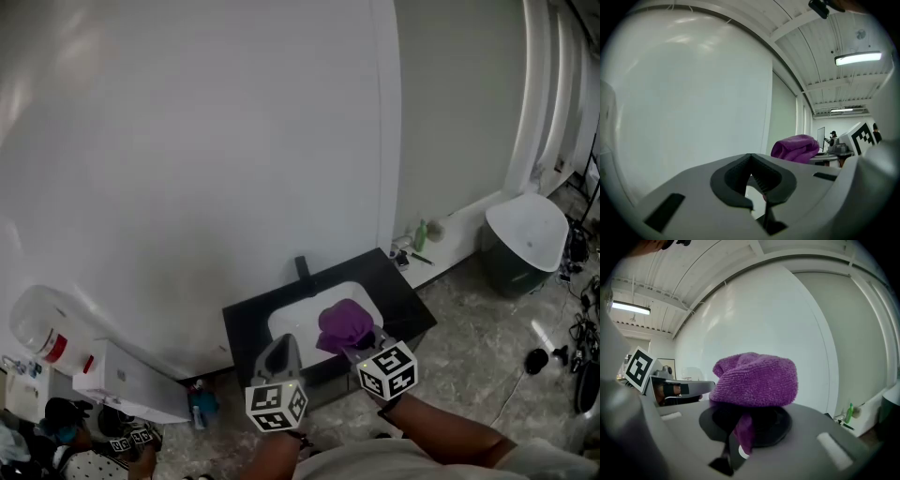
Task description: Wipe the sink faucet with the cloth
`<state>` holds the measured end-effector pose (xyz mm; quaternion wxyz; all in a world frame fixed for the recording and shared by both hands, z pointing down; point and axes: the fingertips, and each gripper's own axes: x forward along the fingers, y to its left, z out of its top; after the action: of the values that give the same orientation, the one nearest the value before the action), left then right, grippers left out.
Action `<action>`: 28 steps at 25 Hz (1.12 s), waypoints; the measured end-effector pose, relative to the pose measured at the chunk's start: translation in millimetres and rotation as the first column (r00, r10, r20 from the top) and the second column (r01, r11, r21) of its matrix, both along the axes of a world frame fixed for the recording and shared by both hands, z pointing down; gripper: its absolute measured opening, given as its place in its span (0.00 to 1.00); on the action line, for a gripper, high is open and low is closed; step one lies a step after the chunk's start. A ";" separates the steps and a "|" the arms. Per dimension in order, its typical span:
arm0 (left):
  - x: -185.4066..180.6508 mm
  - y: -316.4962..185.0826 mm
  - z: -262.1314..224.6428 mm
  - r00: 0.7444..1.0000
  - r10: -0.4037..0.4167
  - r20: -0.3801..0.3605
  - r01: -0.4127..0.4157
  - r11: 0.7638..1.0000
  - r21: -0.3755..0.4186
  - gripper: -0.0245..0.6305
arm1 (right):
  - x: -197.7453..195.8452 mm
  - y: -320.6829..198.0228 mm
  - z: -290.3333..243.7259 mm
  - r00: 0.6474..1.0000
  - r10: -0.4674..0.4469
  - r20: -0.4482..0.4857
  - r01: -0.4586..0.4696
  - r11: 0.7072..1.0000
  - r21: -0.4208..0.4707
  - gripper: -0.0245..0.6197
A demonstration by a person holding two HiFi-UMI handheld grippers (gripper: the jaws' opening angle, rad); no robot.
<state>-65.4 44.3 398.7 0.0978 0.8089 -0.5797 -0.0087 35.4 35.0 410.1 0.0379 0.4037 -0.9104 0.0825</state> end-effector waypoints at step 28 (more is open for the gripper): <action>-56.6 -4.8 11.1 0.992 0.128 0.003 -0.128 0.992 -0.014 0.04 | -69.9 5.2 9.8 0.996 0.086 0.023 -0.086 0.996 -0.021 0.11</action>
<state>-122.0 39.5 409.8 0.1027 0.8436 -0.5270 0.0034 -34.6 40.2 420.0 0.0274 0.4411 -0.8916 0.0981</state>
